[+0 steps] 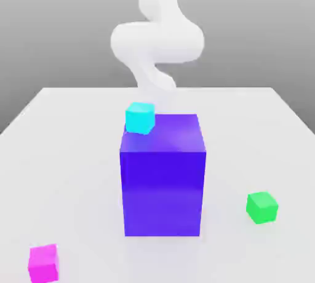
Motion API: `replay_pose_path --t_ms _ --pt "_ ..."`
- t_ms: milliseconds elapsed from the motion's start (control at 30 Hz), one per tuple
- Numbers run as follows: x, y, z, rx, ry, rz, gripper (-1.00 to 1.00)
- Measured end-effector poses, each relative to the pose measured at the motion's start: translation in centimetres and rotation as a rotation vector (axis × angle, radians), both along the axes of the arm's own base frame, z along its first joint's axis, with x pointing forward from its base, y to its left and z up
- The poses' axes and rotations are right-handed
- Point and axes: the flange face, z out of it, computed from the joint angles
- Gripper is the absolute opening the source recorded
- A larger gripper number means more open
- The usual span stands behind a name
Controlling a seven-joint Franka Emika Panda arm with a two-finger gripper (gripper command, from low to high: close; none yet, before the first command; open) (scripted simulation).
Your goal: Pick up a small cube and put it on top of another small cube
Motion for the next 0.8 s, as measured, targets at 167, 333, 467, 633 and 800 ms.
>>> replay_pose_path --t_ms 167,333,467,633,800 --pt "5.9 -3.2 -7.3 0.055 0.123 -0.208 0.0" --pt "9.9 -7.3 -15.3 0.12 0.234 -0.407 0.0" --pt "11.7 -10.7 -22.2 0.18 0.318 -0.563 0.0" --pt "12.2 -15.5 -31.1 0.27 0.416 -0.769 0.0" --pt "11.3 -18.4 -40.0 0.37 0.511 -0.95 0.0"
